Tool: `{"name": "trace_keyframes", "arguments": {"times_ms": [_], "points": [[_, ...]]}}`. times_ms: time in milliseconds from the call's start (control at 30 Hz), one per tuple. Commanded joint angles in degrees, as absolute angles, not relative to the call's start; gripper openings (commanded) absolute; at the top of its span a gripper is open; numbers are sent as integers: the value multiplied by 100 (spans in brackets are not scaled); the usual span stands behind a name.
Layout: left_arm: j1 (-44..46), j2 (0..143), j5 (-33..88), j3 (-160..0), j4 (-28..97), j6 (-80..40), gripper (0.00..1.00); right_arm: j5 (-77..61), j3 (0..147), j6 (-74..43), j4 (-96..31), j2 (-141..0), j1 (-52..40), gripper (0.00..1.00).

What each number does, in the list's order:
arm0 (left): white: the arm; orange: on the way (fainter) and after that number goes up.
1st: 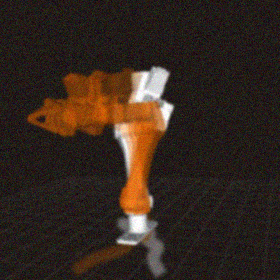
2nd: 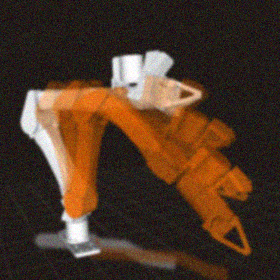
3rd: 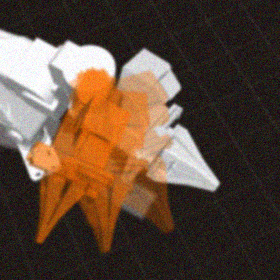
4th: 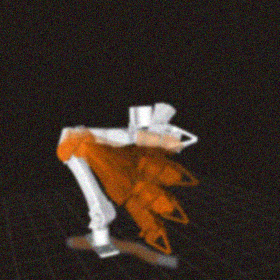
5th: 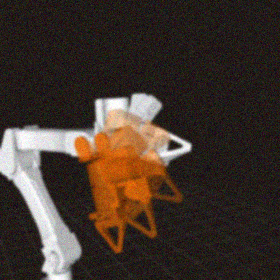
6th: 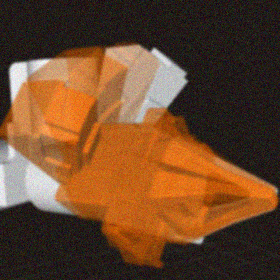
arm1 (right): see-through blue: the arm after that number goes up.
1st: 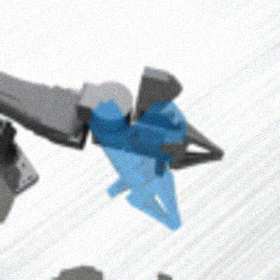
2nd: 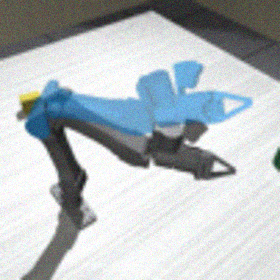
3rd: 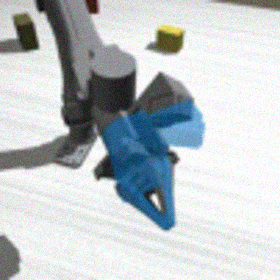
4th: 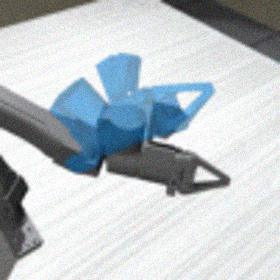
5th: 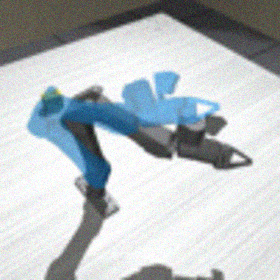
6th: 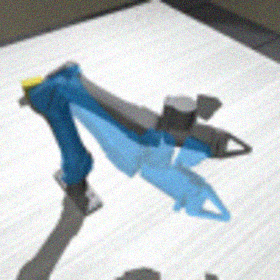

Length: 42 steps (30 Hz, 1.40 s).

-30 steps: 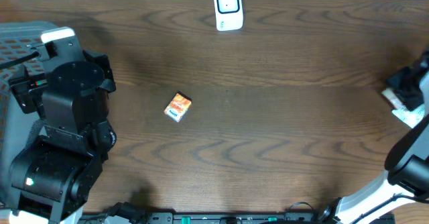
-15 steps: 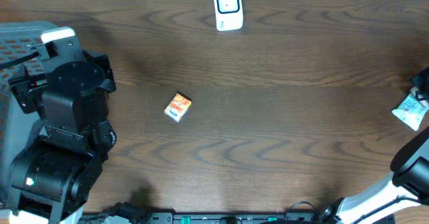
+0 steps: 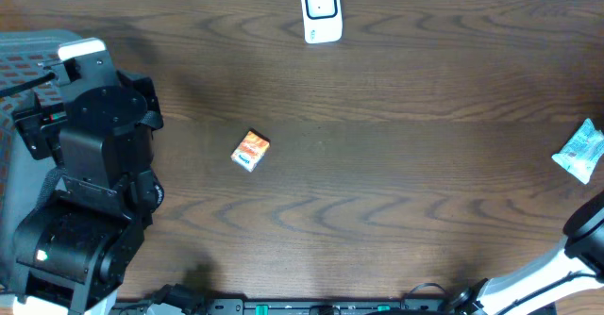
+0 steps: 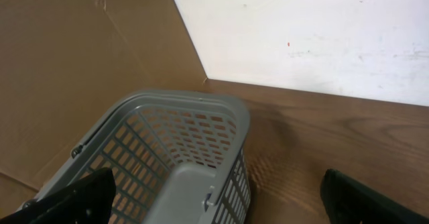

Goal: Scan the item barcode
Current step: 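Carry the jar to the right table edge and release it, then reach the right gripper to the orange tissue pack and grasp it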

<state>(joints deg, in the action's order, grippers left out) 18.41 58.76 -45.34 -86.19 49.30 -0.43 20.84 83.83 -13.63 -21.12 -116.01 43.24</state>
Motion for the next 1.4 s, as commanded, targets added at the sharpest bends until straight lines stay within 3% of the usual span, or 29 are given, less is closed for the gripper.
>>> {"name": "trace_keyframes", "arguments": {"times_ms": [0, 100, 200, 500, 733, 900, 1067, 1267, 1367], "points": [[1817, 5872, -4552, -8648, 4928, -115, 98, 2147, 8388, -1260, -2053, -12062, 4383, 64], [1817, 5872, -4552, -8648, 4925, -115, 98, 2064, 8388, -1260, -1975, -12221, 4383, 68], [1817, 5872, -4552, -8648, 4928, -115, 98, 1894, 8460, -1258, -1865, -12164, 4377, 99], [1817, 5872, -4552, -8648, 4928, -115, 98, 1636, 8986, -1216, -2150, -11000, 4187, 99], [1817, 5872, -4552, -8648, 4928, -115, 98, -854, 9004, -1835, -2724, -10215, 3367, 99], [1817, 5872, -4552, -8648, 4928, -115, 98, -2294, 8871, -1986, -3275, -10436, 1997, 99], [1817, 5872, -4552, -8648, 4928, -115, 98, -2504, 8831, -1824, -3586, -10984, 158, 99], [1817, 5872, -4552, -8648, 4928, -115, 98, -2397, 8831, 388, -3562, -11452, -2012, 99], [1817, 5872, -4552, -8648, 4928, -115, 98, -1702, 8831, 1070, -3489, -11489, -3151, 99]]}}
